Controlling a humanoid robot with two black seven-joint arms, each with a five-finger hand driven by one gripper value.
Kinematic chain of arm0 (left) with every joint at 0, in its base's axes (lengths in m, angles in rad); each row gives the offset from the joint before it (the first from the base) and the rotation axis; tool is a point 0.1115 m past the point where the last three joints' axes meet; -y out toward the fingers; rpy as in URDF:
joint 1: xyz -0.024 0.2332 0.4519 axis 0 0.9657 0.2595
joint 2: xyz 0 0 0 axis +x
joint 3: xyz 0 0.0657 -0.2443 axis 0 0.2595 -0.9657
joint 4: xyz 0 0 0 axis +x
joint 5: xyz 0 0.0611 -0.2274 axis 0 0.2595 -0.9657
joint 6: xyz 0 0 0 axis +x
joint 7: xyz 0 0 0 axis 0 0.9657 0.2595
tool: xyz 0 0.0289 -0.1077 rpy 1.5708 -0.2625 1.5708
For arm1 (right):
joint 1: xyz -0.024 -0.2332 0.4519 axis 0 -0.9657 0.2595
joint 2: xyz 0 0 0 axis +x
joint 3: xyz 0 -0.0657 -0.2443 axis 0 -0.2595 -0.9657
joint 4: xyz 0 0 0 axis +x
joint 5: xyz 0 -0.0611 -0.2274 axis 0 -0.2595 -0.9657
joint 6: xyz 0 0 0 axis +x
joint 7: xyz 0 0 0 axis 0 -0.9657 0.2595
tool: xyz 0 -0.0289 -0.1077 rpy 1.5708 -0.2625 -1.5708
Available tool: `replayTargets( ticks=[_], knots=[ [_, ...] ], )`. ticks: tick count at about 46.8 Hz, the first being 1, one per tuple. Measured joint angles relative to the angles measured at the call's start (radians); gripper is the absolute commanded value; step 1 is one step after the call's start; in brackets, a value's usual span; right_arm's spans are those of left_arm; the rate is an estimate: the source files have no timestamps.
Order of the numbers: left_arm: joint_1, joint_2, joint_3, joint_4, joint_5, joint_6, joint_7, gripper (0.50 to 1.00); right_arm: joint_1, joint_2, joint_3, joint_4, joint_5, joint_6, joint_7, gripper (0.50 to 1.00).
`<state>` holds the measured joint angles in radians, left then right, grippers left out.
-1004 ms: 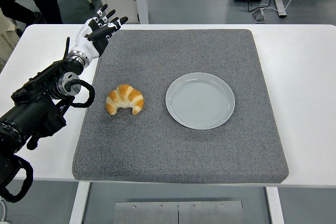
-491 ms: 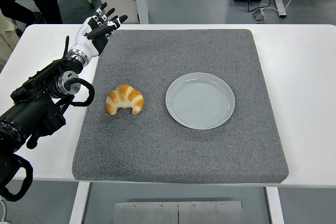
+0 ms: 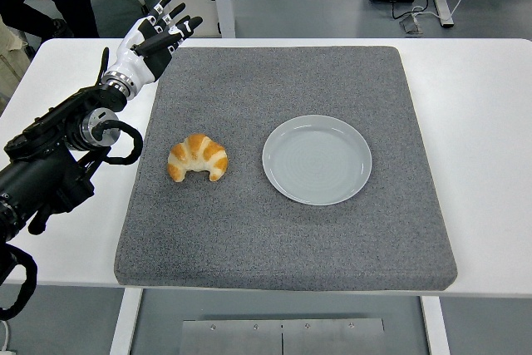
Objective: Place the bread on the plate
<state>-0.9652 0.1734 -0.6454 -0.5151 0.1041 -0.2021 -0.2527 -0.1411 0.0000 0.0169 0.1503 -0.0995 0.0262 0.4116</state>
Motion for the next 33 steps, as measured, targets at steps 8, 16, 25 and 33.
replayTargets(
  ticks=[8,16,25,33],
  knots=[
    [0.0,0.038,0.002,-0.037,0.009,0.002,0.0,0.977,0.0,0.0,0.0,0.0,0.0,0.0,0.0,1.0],
    [0.027,0.116,0.022,-0.165,0.019,0.004,-0.006,0.977,0.0,0.0,0.0,0.0,0.0,0.0,0.0,1.0],
    [0.064,0.238,0.081,-0.4,0.02,0.061,-0.01,0.977,0.0,0.0,0.0,0.0,0.0,0.0,0.0,1.0],
    [0.068,0.313,0.092,-0.524,0.041,0.09,-0.01,0.977,0.0,0.0,0.0,0.0,0.0,0.0,0.0,1.0]
  ],
)
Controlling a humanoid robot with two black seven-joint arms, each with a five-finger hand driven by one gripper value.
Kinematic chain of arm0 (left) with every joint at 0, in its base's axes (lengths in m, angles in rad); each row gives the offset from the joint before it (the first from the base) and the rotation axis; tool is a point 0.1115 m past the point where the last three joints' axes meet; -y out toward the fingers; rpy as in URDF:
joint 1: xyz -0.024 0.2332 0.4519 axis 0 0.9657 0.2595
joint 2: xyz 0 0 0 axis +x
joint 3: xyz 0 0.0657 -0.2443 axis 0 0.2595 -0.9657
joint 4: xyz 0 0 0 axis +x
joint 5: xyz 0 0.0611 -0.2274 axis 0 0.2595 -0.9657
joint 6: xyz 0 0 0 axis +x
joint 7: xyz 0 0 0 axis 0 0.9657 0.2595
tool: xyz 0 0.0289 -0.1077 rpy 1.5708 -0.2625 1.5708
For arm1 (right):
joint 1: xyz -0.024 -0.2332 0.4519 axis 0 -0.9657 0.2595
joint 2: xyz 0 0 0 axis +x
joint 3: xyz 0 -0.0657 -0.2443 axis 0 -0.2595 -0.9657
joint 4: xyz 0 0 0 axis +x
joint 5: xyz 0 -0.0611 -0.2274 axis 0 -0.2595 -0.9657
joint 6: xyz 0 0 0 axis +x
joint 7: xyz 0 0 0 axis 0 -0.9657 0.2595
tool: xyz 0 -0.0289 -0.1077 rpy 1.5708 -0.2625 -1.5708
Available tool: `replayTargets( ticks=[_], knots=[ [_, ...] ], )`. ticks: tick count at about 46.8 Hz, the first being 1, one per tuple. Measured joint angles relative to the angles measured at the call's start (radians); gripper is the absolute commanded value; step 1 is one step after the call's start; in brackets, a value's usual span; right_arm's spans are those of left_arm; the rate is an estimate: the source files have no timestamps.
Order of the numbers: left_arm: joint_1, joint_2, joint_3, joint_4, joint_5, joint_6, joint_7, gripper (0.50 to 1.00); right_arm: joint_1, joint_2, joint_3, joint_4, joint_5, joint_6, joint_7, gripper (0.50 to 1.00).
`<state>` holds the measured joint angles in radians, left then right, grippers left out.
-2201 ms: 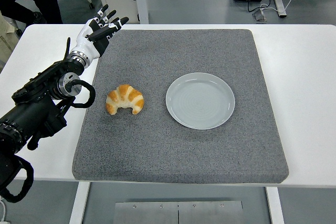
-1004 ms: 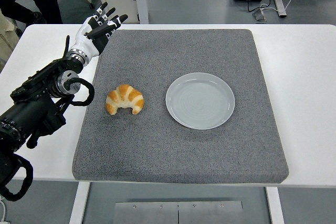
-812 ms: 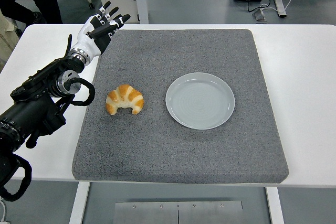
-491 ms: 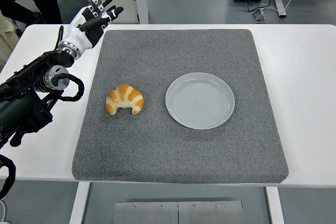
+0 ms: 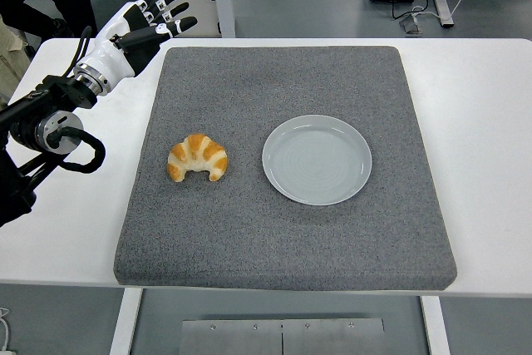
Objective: Place the bread on the plate
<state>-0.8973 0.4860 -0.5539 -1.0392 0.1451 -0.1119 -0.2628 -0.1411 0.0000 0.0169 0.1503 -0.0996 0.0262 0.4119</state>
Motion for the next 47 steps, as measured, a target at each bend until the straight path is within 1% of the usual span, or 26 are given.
replayTargets(
  ticks=[8,15,23,30,33,38,42,47],
  knots=[
    [0.005,0.076,0.003,-0.118,0.047,0.003,-0.001,0.977,0.0,0.0,0.0,0.0,0.0,0.0,0.0,1.0],
    [0.024,0.126,0.005,-0.199,0.152,0.021,-0.002,0.977,0.0,0.0,0.0,0.0,0.0,0.0,0.0,1.0],
    [0.041,0.145,0.029,-0.254,0.323,0.087,0.0,0.977,0.0,0.0,0.0,0.0,0.0,0.0,0.0,1.0],
    [0.041,0.182,0.086,-0.291,0.457,0.18,0.005,0.977,0.0,0.0,0.0,0.0,0.0,0.0,0.0,1.0],
    [0.041,0.203,0.096,-0.324,0.517,0.215,0.01,0.977,0.0,0.0,0.0,0.0,0.0,0.0,0.0,1.0],
    [0.043,0.245,0.102,-0.392,0.57,0.236,0.013,0.977,0.0,0.0,0.0,0.0,0.0,0.0,0.0,1.0],
    [0.044,0.274,0.109,-0.419,0.594,0.238,0.019,0.977,0.0,0.0,0.0,0.0,0.0,0.0,0.0,1.0],
    [0.045,0.303,0.113,-0.442,0.654,0.237,0.041,0.977,0.0,0.0,0.0,0.0,0.0,0.0,0.0,1.0]
  ],
)
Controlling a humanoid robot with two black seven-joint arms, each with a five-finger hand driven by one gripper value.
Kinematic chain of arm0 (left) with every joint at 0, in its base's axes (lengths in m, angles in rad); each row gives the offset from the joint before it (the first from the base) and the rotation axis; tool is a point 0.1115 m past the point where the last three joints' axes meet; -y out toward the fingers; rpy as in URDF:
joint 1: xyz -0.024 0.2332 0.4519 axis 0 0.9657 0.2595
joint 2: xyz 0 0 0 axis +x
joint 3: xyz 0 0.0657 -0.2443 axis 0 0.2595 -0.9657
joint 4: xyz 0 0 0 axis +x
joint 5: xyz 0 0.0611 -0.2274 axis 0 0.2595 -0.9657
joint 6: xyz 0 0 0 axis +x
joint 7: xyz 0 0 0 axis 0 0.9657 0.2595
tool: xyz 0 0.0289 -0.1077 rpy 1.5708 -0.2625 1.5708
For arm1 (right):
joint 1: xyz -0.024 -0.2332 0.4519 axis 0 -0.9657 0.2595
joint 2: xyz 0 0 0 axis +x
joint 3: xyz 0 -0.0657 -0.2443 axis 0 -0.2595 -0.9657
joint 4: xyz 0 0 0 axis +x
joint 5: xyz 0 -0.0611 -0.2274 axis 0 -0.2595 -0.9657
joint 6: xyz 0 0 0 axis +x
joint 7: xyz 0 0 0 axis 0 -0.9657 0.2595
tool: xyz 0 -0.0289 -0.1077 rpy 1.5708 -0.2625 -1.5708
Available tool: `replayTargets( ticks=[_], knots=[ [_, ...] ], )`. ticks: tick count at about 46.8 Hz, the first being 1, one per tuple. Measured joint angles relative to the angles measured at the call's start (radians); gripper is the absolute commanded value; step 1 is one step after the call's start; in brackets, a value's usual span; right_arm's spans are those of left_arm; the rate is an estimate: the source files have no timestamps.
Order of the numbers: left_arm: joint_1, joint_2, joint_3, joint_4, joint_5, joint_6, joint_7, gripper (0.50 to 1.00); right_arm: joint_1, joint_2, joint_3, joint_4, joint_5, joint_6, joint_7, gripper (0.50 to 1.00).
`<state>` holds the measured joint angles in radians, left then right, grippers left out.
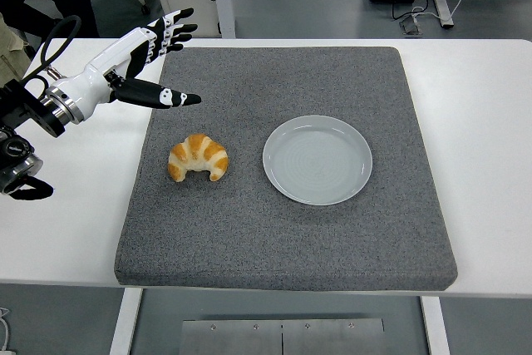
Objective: Place the bread on the plate
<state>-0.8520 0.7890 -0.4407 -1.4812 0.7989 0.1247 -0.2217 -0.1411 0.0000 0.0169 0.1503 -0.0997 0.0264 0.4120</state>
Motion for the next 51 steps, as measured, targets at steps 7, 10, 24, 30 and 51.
replayTargets(
  ticks=[7,10,24,30,51],
  knots=[
    [0.019,0.028,0.0,-0.029,0.109,-0.003,0.009,0.977,0.0,0.0,0.0,0.0,0.0,0.0,0.0,1.0],
    [0.036,0.028,0.003,-0.031,0.159,-0.003,0.01,0.977,0.0,0.0,0.0,0.0,0.0,0.0,0.0,1.0],
    [0.06,0.02,0.067,-0.023,0.316,0.004,0.009,0.971,0.0,0.0,0.0,0.0,0.0,0.0,0.0,1.0],
    [0.062,0.008,0.098,0.009,0.388,0.045,0.011,0.971,0.0,0.0,0.0,0.0,0.0,0.0,-0.001,1.0],
    [0.065,-0.029,0.131,0.065,0.413,0.056,0.026,0.969,0.0,0.0,0.0,0.0,0.0,0.0,0.0,1.0]
  ],
)
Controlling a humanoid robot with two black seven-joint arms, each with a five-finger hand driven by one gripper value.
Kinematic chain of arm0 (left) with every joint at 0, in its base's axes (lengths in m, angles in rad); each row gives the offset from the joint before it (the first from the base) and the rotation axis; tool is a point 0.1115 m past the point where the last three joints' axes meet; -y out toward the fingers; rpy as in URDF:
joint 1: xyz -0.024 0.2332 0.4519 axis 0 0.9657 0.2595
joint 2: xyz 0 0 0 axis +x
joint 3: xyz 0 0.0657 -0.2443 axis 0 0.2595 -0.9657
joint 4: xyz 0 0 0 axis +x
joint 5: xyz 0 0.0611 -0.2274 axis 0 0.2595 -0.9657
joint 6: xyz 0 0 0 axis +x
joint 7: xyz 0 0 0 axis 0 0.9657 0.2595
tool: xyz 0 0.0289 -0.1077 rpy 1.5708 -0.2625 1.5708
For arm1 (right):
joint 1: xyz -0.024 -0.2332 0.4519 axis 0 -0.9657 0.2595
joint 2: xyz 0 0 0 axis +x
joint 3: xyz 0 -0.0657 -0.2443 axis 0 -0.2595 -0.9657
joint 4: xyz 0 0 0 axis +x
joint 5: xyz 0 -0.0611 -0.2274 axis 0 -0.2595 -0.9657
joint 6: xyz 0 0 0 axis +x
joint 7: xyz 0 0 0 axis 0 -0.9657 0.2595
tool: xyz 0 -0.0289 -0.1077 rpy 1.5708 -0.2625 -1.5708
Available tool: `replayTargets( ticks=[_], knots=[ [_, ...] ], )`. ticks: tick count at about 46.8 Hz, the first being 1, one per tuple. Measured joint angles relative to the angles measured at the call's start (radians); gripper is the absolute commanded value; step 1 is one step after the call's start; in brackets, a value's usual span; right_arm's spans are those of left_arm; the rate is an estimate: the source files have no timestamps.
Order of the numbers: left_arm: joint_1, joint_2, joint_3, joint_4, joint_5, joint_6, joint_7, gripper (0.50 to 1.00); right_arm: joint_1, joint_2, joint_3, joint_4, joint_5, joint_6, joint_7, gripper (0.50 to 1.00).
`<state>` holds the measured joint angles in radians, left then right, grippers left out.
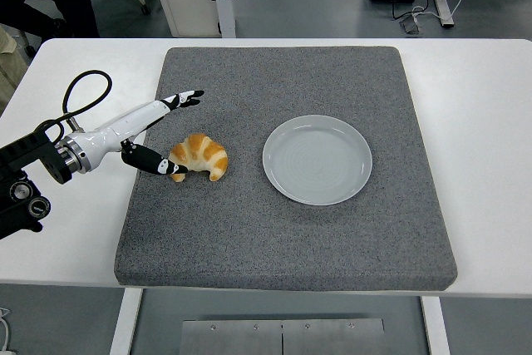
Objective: Place the bread on the plate
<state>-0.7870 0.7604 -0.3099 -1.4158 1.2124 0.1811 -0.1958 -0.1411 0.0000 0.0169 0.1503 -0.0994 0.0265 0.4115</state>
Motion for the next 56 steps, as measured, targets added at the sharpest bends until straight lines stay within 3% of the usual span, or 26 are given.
replayTargets(
  ticks=[56],
  knots=[
    [0.006,-0.152,0.037,0.156,0.064,0.034,-0.007,0.969,0.0,0.0,0.0,0.0,0.0,0.0,0.001,1.0]
  ],
)
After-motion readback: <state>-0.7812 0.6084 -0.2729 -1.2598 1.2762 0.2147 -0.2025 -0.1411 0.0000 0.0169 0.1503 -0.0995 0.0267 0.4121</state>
